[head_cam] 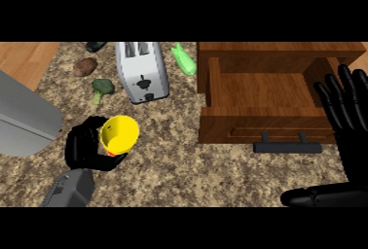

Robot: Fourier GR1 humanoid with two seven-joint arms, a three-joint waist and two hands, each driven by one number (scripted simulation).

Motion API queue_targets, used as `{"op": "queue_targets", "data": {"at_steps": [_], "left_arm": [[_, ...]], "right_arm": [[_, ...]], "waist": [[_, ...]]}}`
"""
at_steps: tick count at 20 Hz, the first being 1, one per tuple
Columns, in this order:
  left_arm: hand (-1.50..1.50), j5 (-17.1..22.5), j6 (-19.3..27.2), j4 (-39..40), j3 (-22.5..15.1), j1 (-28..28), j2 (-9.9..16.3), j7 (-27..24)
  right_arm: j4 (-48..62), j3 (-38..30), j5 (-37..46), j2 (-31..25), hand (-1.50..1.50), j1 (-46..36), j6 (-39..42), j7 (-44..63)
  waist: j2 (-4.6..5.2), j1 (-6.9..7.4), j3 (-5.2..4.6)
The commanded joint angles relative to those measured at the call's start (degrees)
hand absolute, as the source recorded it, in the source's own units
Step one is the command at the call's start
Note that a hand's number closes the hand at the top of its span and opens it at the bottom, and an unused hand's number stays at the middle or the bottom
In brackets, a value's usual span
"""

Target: Pick up the cup, place it into the drawer and close the drawer

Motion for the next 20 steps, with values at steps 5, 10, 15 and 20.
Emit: {"op": "queue_targets", "data": {"at_steps": [5, 10, 15, 20], "left_arm": [[1.5, 0.51, 4.53, -18.49, -4.55, -2.05, -2.3, 15.08], [1.5, 2.18, 9.82, -33.38, -7.58, -1.98, -4.84, 27.4], [1.5, -0.88, 14.65, -28.19, -6.2, -13.56, -5.36, 29.87], [1.5, -2.26, 20.78, -32.38, -8.28, -18.93, -7.53, 39.02]], "right_arm": [[-0.44, 1.44, 0.89, 1.29, -1.5, 2.87, 0.28, -1.6], [-3.31, 0.65, -1.04, -0.27, -1.5, -0.27, -0.31, 3.6], [0.78, -2.58, -2.21, -1.37, -1.5, 0.21, 1.87, -1.72], [-0.32, -0.99, -0.65, -0.79, -1.5, -0.71, 0.44, 0.63]], "waist": [[0.06, -0.23, -0.01], [-0.14, 0.07, -0.01], [0.19, -0.68, -0.02], [0.14, -0.5, -0.03]]}}
